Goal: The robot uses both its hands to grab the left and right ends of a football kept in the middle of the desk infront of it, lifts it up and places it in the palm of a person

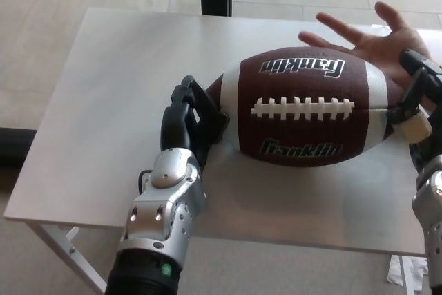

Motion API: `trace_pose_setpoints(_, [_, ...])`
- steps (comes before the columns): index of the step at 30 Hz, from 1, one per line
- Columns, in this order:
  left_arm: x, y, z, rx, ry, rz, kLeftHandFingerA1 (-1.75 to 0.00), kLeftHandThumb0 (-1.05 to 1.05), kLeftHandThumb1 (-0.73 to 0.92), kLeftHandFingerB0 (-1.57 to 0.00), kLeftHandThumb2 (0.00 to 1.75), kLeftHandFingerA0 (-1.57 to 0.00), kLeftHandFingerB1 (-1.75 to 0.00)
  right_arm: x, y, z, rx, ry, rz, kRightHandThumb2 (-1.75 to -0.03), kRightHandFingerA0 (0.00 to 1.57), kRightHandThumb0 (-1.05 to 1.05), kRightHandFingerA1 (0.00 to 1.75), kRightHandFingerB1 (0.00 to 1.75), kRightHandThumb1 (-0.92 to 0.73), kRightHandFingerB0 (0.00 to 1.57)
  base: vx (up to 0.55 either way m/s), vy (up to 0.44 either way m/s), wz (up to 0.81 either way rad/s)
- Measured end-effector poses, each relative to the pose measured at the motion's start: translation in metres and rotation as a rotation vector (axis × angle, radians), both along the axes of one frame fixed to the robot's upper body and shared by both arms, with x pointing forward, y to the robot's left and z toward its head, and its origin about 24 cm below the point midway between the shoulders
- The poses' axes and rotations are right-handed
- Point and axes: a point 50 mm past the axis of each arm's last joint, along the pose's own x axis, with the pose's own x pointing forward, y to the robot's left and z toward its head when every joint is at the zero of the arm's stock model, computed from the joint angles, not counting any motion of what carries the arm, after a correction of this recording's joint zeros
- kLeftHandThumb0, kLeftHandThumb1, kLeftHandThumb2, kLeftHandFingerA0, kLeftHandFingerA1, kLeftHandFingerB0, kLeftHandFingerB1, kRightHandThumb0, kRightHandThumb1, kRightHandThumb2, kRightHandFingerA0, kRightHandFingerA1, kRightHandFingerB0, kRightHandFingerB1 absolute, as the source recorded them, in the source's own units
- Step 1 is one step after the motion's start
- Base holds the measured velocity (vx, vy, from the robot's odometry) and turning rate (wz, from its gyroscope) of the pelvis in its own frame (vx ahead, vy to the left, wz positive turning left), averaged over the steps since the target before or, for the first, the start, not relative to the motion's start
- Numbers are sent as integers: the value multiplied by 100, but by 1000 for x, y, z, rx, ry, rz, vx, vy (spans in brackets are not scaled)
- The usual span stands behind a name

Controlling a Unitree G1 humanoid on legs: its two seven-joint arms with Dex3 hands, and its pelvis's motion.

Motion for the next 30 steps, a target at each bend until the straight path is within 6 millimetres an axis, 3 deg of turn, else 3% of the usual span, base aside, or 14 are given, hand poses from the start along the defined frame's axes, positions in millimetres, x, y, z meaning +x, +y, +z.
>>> trace_pose_setpoints(5, [1, 0, 1, -3, -3, -4, -72, -99, 87, -8, 130, -37, -8, -1, 1, 8, 4, -24, 5, -115, 51, -84, 64, 48, -76, 33, 0, 0, 0])
trace_pose_setpoints(10, [2, 1, 3, -5, -7, -10, -70, -93, 87, -8, 130, -35, -17, -1, 2, 9, 10, -24, 10, -114, 52, -82, 65, 47, -72, 31, 0, 0, 0])
trace_pose_setpoints(11, [2, 2, 3, -5, -7, -13, -67, -93, 90, -2, 133, -28, -19, -1, 3, 9, 9, -23, 11, -70, 56, -89, 57, 33, -92, 41, 0, 0, 0])
trace_pose_setpoints(13, [2, 3, 3, -7, -8, -20, -71, -96, 92, -4, 134, -33, -27, 0, 4, 9, 4, -21, 18, -70, 55, -91, 54, 33, -92, 39, 0, 0, 0])
trace_pose_setpoints(14, [2, 4, 2, -8, -8, -22, -76, -105, 92, -12, 99, -39, -35, 0, 5, 10, -3, -21, 24, -117, 50, -96, 58, 45, -76, 33, 0, 0, 0])
trace_pose_setpoints(15, [3, 4, 2, -9, -8, -23, -76, -105, 92, -12, 99, -39, -35, 0, 5, 10, -8, -19, 29, -117, 50, -96, 58, 45, -76, 33, 0, 0, 0])
trace_pose_setpoints(16, [3, 5, 2, -13, -7, -23, -78, -105, 92, -13, 96, -40, -38, 1, 7, 10, -11, -16, 35, -68, 59, -94, 53, 33, -90, 44, 0, 0, 0])
trace_pose_setpoints(20, [3, 6, -1, -35, 5, -14, -93, -105, 92, -14, 94, -53, -37, 4, 9, 9, -38, -5, 50, -68, 52, -93, 58, 34, -91, 39, 0, 0, 0])
trace_pose_setpoints(21, [4, 6, 0, -44, 6, -10, -107, -105, 92, -15, 92, -57, -38, 5, 9, 8, -64, -2, 57, -116, 48, -95, 62, 48, -78, 35, 0, 0, 0])
trace_pose_setpoints(22, [4, 6, 0, -51, 8, -7, -107, -105, 92, -15, 92, -57, -38, 5, 9, 8, -83, -1, 62, -116, 48, -95, 62, 48, -78, 35, 0, 0, 0])
trace_pose_setpoints(23, [5, 6, 0, -54, 7, -5, -107, -105, 92, -17, 93, -50, -42, 5, 9, 8, -95, -1, 65, -66, 46, -93, 55, 34, -87, 41, 0, 0, 0])
trace_pose_setpoints(24, [6, 6, 1, -64, 5, 1, -112, -103, 92, -14, 93, -52, -40, 6, 10, 8, -124, -3, 73, -108, 47, -85, 73, 49, -66, 31, 0, 0, 0])
trace_pose_setpoints(27, [7, 8, 2, -83, 11, 29, -118, -84, 81, -1, 130, -73, -35, 7, 12, 6, -230, -12, 109, -67, 40, -89, 68, 34, -88, 37, 0, 0, 0])
trace_pose_setpoints(30, [8, 9, 2, -82, 12, 46, -91, -92, 92, -4, 131, -42, -33, 10, 15, 5, -331, -17, 146, -67, 41, -90, 68, 33, -89, 38, 0, 0, 0])
